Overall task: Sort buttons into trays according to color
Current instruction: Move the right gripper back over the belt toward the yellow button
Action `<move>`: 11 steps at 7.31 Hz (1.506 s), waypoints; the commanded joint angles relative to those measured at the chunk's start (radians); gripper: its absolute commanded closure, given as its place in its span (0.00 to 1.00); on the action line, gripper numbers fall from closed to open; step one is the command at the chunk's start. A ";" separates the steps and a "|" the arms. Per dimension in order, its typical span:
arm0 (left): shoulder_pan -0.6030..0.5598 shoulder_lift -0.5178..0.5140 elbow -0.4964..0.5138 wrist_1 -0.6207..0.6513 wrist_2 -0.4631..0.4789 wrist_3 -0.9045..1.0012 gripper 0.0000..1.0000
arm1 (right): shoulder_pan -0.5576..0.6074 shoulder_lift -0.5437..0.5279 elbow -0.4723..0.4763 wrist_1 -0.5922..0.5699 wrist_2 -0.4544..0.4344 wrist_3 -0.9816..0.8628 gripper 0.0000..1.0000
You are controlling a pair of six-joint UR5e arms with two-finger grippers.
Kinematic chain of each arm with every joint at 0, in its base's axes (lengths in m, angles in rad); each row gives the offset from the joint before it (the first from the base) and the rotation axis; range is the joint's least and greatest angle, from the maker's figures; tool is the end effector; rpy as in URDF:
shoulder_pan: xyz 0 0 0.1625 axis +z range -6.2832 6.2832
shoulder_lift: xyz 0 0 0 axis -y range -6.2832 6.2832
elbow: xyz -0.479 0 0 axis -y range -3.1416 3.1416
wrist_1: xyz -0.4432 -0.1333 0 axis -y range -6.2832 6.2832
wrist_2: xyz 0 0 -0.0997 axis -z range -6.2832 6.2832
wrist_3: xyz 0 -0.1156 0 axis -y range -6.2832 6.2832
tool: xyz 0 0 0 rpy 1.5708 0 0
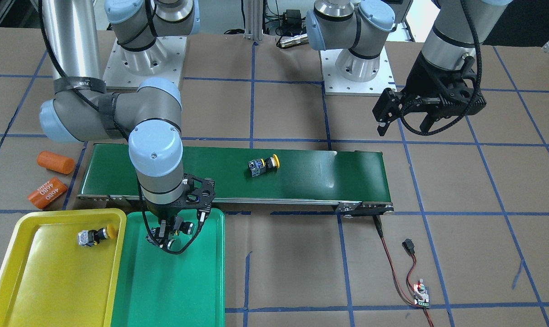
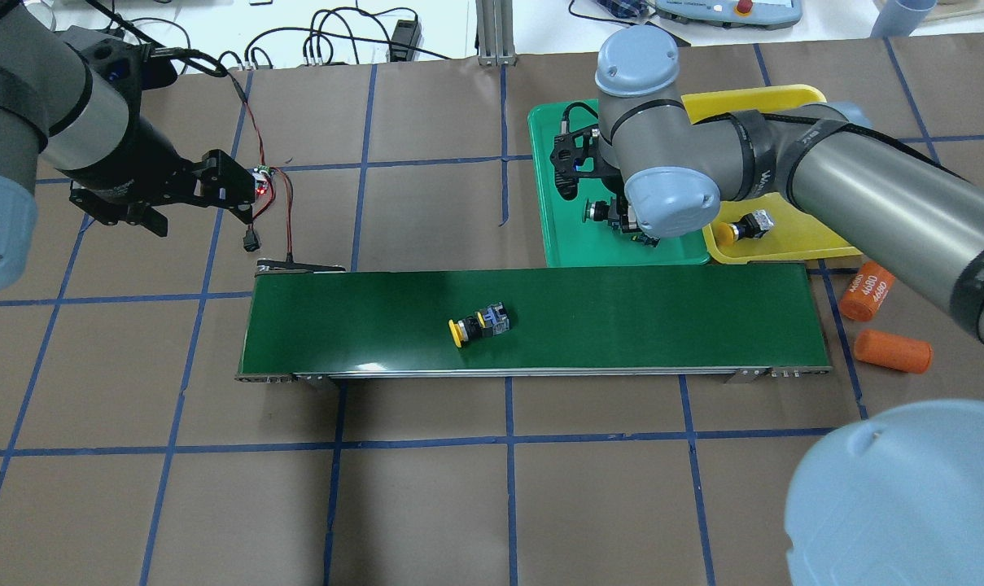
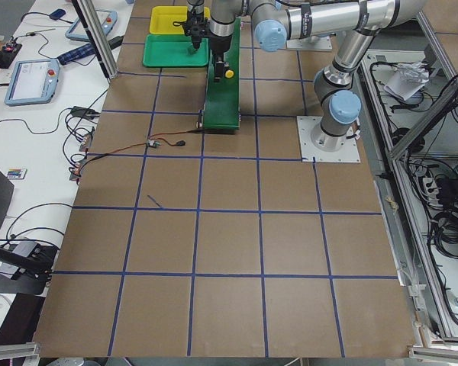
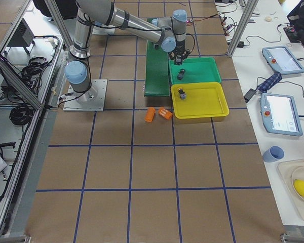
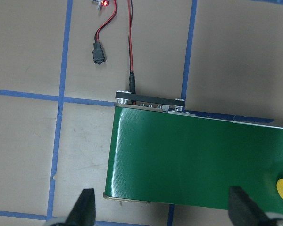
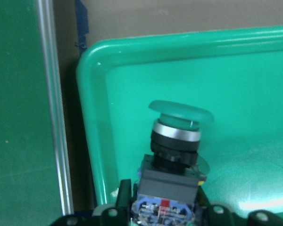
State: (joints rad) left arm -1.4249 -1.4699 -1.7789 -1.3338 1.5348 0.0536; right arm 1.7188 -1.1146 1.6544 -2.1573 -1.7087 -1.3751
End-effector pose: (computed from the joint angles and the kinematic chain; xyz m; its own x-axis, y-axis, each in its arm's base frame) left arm -0.0624 -0.5208 0.4900 -0.9957 -0.0879 0.0287 -0.0909 0.9872 -0.1312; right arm 0.2188 -0.6712 0.2550 -0.0462 -0.9963 0.0725 -0.9905 0.0551 0.1256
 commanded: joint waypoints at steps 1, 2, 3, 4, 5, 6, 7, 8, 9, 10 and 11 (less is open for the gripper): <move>-0.011 0.025 0.000 -0.008 0.001 0.009 0.00 | -0.019 -0.014 0.010 0.036 0.000 -0.034 0.00; -0.011 0.014 0.015 -0.024 0.011 0.012 0.00 | -0.050 -0.052 0.034 0.060 0.001 -0.114 0.00; -0.011 0.007 0.012 -0.018 0.014 0.021 0.00 | -0.108 -0.104 0.094 0.062 0.011 -0.221 0.08; -0.009 -0.003 0.012 -0.010 0.024 0.022 0.00 | -0.163 -0.173 0.185 0.056 0.050 -0.360 0.09; -0.008 -0.006 0.022 -0.013 0.036 0.023 0.00 | -0.204 -0.265 0.299 0.042 0.051 -0.431 0.09; -0.006 -0.009 0.025 -0.021 0.034 0.023 0.00 | -0.229 -0.363 0.400 0.030 0.054 -0.435 0.09; -0.006 -0.009 0.026 -0.019 0.044 0.023 0.00 | -0.231 -0.398 0.486 -0.033 0.069 -0.433 0.09; -0.006 0.006 0.032 -0.024 0.069 0.023 0.00 | -0.226 -0.401 0.534 -0.130 0.080 -0.427 0.09; -0.009 0.013 0.033 -0.030 0.070 0.022 0.00 | -0.226 -0.406 0.542 -0.133 0.102 -0.426 0.09; -0.011 0.008 0.048 -0.028 0.067 0.022 0.00 | -0.225 -0.406 0.542 -0.131 0.128 -0.424 0.06; -0.011 -0.004 0.065 -0.031 0.067 0.022 0.00 | -0.220 -0.410 0.542 -0.131 0.132 -0.424 0.02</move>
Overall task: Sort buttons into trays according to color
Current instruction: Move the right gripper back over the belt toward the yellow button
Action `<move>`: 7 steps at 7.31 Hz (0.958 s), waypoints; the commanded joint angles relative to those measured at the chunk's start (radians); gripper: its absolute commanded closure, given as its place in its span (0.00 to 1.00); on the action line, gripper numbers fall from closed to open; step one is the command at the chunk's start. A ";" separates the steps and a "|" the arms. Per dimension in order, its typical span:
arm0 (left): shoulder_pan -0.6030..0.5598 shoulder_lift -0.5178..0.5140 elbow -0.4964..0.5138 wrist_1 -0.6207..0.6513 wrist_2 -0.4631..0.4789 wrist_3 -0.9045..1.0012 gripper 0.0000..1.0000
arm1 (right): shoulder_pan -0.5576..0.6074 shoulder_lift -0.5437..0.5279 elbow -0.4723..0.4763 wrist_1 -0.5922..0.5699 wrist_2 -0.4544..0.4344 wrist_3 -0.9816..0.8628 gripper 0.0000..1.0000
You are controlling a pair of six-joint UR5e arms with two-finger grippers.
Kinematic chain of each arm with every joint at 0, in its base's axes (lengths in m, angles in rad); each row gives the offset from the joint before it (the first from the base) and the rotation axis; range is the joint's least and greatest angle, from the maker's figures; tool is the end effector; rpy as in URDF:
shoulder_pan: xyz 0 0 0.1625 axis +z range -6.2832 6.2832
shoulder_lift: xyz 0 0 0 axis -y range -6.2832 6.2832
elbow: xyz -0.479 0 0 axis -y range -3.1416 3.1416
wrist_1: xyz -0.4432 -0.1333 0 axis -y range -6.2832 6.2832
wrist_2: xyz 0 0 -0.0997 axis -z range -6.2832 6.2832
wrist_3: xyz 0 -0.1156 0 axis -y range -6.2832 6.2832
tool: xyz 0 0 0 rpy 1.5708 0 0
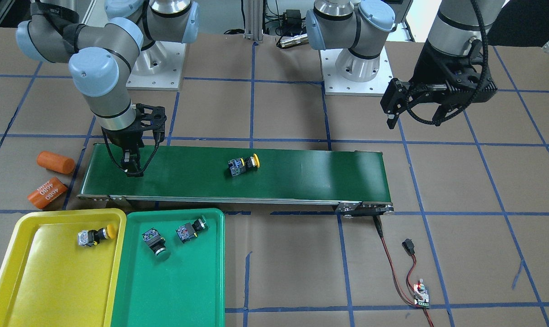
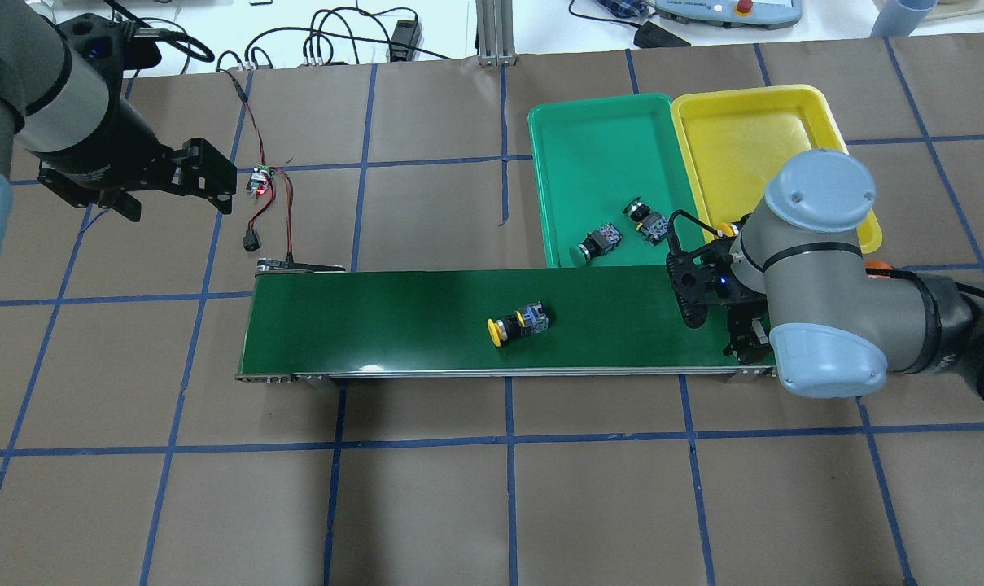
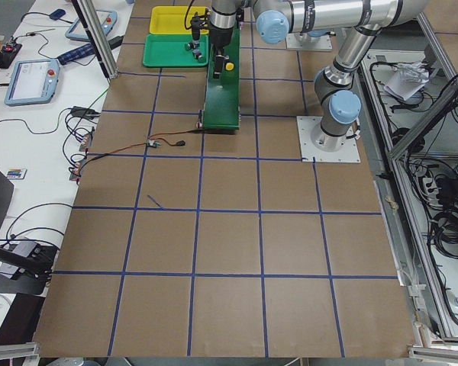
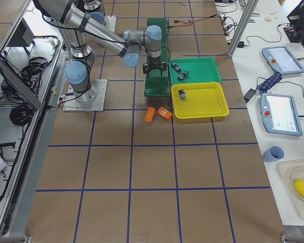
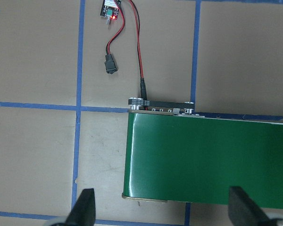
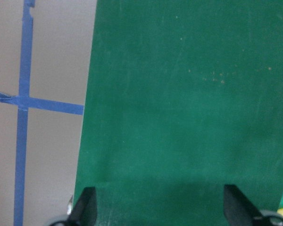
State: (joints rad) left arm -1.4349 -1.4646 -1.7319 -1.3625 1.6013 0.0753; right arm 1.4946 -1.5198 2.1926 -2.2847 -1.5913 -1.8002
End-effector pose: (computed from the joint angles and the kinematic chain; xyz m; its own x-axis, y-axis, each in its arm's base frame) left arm -0.0598 -0.5208 0.5155 -0.9970 -0.0660 -0.0415 -0.0591 0.9869 -0.1501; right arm 0.0944 -0.4840 0.2533 0.1526 -0.9877 0.0354 -0.9880 -0.1516 0.0293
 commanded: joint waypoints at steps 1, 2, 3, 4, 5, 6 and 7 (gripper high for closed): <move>-0.001 -0.011 0.018 -0.010 0.003 0.000 0.00 | 0.016 -0.005 0.004 -0.004 0.016 0.001 0.02; -0.001 -0.005 0.023 -0.009 0.002 0.000 0.00 | 0.030 -0.005 0.000 -0.006 0.016 0.002 0.00; -0.002 -0.006 0.046 -0.018 0.000 0.000 0.00 | 0.036 0.007 -0.002 -0.010 0.022 0.002 0.00; -0.001 -0.019 0.078 -0.062 -0.006 0.000 0.00 | 0.036 0.007 -0.004 -0.013 0.063 0.004 0.00; -0.004 -0.025 0.087 -0.070 -0.009 0.000 0.00 | 0.039 0.007 -0.005 -0.015 0.086 0.004 0.00; -0.004 -0.026 0.092 -0.095 -0.009 0.000 0.00 | 0.056 0.012 -0.025 -0.013 0.112 0.004 0.00; -0.002 -0.033 0.097 -0.101 -0.009 0.000 0.00 | 0.076 0.047 -0.057 -0.013 0.137 0.016 0.00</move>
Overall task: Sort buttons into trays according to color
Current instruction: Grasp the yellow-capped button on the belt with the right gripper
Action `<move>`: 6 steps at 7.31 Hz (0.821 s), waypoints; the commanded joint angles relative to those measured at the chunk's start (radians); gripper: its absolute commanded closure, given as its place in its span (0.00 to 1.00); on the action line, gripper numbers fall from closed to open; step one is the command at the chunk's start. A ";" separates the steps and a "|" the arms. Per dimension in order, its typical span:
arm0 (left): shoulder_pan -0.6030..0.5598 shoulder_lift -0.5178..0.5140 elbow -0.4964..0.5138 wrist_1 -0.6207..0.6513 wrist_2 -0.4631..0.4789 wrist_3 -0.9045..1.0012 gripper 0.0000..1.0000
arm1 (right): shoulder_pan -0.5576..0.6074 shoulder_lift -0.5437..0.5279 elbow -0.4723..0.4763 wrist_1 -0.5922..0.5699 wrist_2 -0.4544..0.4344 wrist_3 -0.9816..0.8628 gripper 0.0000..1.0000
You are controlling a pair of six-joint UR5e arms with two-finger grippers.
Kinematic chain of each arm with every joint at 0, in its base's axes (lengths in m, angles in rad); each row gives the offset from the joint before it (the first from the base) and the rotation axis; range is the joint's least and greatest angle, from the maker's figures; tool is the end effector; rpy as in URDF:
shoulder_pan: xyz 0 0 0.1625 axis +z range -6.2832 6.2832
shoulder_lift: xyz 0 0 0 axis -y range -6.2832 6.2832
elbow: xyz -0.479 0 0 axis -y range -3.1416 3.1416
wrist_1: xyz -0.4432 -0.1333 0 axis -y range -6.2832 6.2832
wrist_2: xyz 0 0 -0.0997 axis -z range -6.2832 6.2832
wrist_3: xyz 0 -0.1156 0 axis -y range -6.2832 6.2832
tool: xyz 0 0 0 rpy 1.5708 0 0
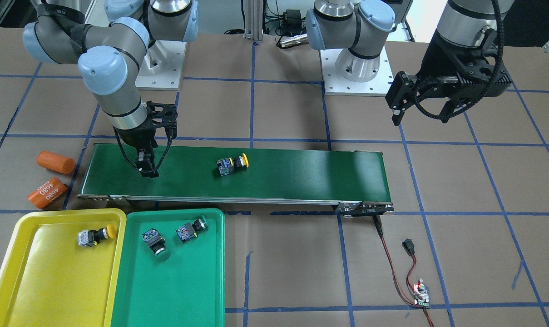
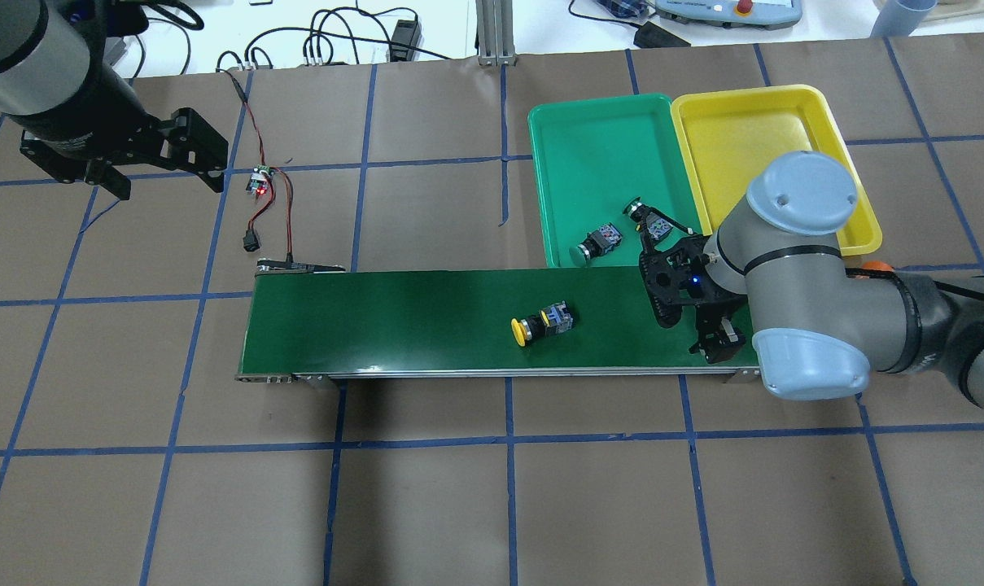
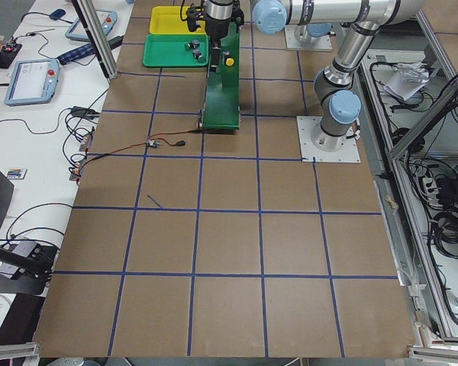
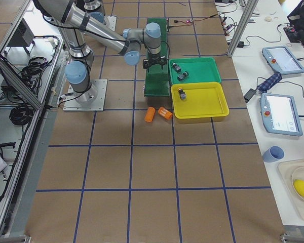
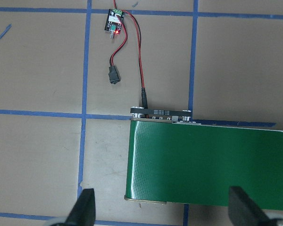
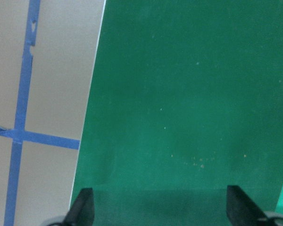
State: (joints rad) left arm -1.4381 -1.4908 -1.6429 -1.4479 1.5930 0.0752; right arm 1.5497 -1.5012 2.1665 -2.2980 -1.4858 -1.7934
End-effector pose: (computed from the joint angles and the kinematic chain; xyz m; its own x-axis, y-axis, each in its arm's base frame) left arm -0.0609 -0.5316 0.5419 -0.9976 -0.0609 -0.0317 -0.0564 0.9901 -0.1284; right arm 0.1328 -0.4915 0.2580 0.1994 -0.9767 0.0790 -0.9763 -0.2049 -0.0690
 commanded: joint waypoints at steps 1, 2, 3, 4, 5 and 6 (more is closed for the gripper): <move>0.001 -0.017 0.009 -0.025 0.001 -0.003 0.00 | 0.050 0.071 -0.063 0.000 0.030 0.070 0.00; 0.001 -0.022 0.011 -0.035 -0.001 -0.011 0.00 | 0.099 0.088 -0.085 -0.001 0.032 0.119 0.00; -0.004 -0.016 0.011 -0.064 0.005 -0.014 0.00 | 0.131 0.099 -0.089 -0.001 0.032 0.185 0.00; -0.004 -0.022 0.012 -0.065 0.005 -0.009 0.00 | 0.157 0.104 -0.097 -0.001 0.030 0.234 0.00; -0.001 -0.023 -0.006 -0.066 0.008 0.000 0.00 | 0.176 0.105 -0.096 -0.001 0.030 0.241 0.00; -0.005 -0.005 0.001 -0.066 0.007 0.000 0.00 | 0.190 0.105 -0.096 0.000 0.032 0.244 0.00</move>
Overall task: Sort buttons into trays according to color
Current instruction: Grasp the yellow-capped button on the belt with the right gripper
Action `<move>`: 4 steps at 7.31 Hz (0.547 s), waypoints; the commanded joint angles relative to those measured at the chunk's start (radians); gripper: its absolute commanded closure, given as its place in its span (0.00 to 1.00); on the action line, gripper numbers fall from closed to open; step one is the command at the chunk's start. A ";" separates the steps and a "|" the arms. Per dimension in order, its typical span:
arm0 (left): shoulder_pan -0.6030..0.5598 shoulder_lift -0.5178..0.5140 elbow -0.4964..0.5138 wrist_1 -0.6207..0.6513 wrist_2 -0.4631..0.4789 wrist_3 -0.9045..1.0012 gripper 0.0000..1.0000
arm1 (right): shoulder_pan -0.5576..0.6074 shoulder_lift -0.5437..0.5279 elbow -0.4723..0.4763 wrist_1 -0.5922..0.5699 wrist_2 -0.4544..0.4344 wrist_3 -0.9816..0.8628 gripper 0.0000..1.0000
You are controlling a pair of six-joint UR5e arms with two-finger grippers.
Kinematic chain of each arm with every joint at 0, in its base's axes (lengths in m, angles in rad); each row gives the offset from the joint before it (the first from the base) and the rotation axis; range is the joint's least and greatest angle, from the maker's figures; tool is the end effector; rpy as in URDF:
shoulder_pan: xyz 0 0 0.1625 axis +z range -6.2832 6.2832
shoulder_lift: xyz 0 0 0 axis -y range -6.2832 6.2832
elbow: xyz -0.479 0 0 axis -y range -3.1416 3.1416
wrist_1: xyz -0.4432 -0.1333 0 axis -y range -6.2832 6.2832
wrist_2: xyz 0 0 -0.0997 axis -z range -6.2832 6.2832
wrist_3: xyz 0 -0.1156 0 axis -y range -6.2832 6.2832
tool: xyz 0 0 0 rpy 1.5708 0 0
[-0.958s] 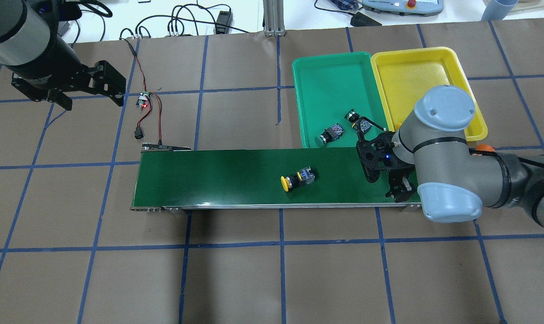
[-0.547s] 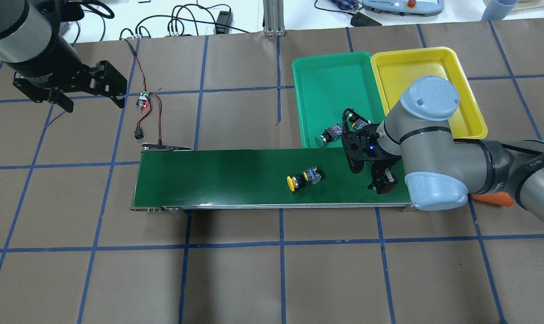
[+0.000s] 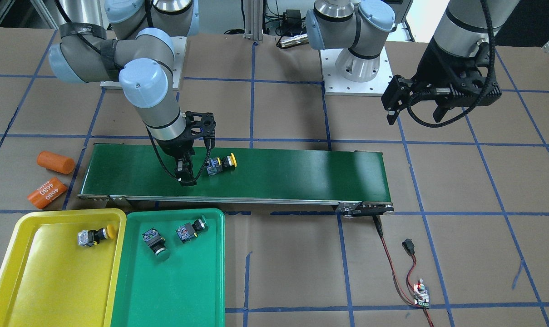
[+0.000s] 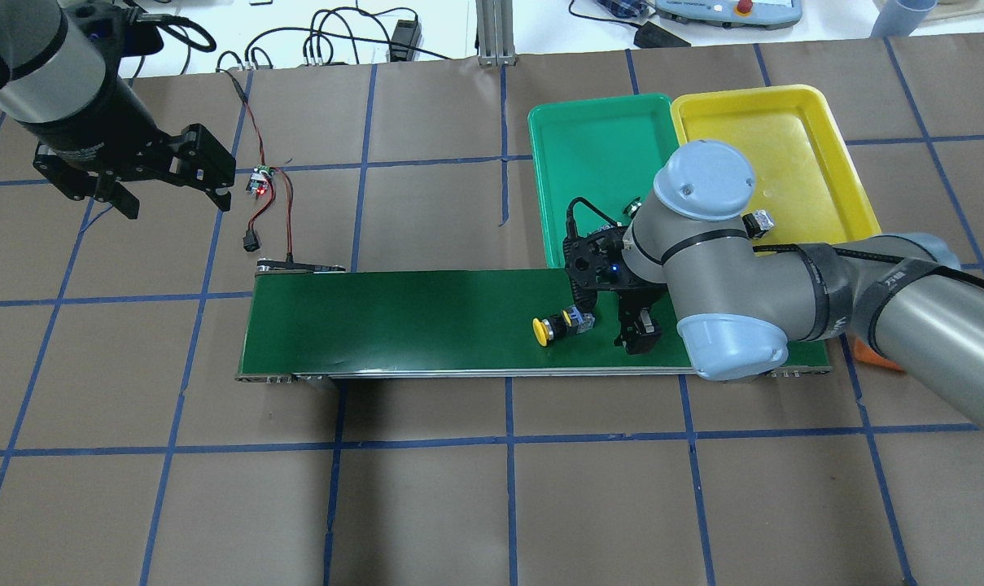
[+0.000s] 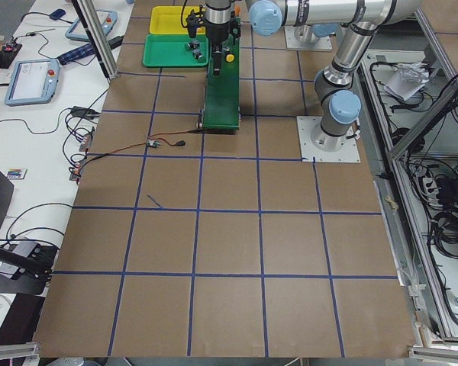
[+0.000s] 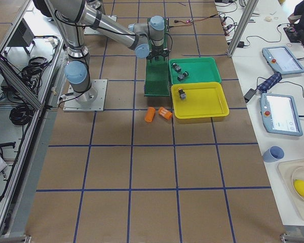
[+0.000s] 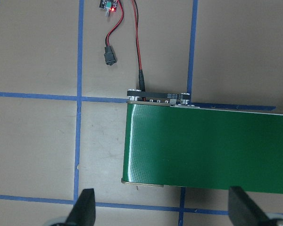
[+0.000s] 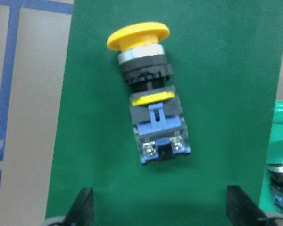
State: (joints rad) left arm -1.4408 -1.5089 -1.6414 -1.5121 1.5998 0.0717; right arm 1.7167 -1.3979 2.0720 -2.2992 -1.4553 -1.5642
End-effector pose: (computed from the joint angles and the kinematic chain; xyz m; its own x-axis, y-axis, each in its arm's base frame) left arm -0.0616 -0.5314 0.5263 -0.9977 -0.0597 -0.0325 -0.0581 0.9972 -0.0478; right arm 0.2228 -0.5075 0.2485 0.1387 -0.9889 0.0535 -0.9828 -0.1441 -0.1154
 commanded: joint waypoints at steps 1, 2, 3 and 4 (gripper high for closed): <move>-0.006 0.039 0.005 -0.005 -0.003 0.004 0.00 | 0.030 0.002 -0.001 0.001 0.001 0.032 0.00; -0.007 0.020 -0.004 0.001 0.002 0.004 0.00 | 0.035 0.000 -0.001 0.000 0.000 0.029 0.11; -0.001 -0.006 -0.011 0.016 -0.007 0.011 0.00 | 0.040 -0.001 -0.001 0.000 -0.002 0.018 0.41; -0.015 -0.016 0.012 0.015 0.000 0.039 0.00 | 0.038 -0.003 -0.001 0.000 -0.003 0.013 0.57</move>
State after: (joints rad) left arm -1.4471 -1.5082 -1.6435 -1.5014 1.5968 0.0871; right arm 1.7534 -1.3987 2.0709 -2.2993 -1.4570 -1.5444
